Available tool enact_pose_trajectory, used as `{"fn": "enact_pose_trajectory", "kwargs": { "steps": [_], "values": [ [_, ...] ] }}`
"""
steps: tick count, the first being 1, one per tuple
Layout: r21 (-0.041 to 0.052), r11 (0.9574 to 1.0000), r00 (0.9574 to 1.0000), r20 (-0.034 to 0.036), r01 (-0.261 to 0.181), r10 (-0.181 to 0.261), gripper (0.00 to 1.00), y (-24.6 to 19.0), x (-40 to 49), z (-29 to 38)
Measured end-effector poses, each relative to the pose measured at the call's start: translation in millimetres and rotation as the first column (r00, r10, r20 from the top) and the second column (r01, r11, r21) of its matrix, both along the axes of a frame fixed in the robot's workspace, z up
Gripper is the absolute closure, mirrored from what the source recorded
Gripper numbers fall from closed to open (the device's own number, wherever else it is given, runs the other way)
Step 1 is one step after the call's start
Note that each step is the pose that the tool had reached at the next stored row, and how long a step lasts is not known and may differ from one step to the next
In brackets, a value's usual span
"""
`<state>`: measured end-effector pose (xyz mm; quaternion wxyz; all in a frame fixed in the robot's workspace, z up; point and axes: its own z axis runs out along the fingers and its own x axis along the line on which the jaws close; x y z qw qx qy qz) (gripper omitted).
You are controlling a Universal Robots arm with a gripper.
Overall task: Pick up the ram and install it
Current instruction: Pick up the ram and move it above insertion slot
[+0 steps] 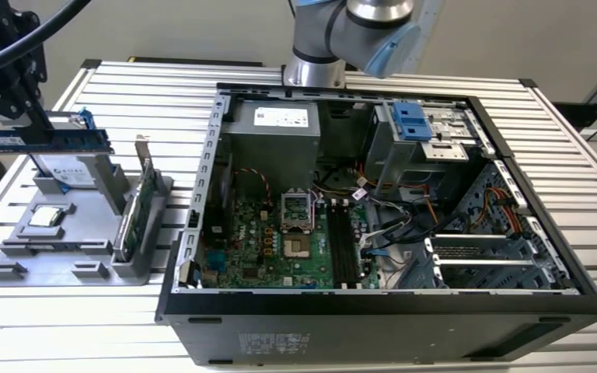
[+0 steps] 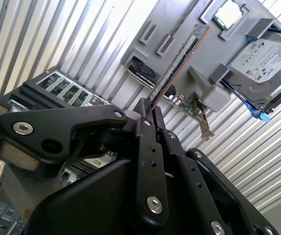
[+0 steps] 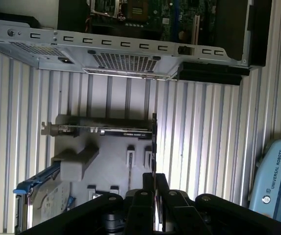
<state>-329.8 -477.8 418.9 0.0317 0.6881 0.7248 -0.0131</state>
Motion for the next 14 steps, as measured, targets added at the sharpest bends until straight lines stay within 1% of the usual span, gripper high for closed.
{"fn": "enact_pose_trajectory", "kwargs": {
  "steps": [14],
  "values": [
    [0.0, 1.0, 1.0, 0.0, 0.0, 0.0, 1.0, 0.0, 12.7, 0.0]
  ]
}}
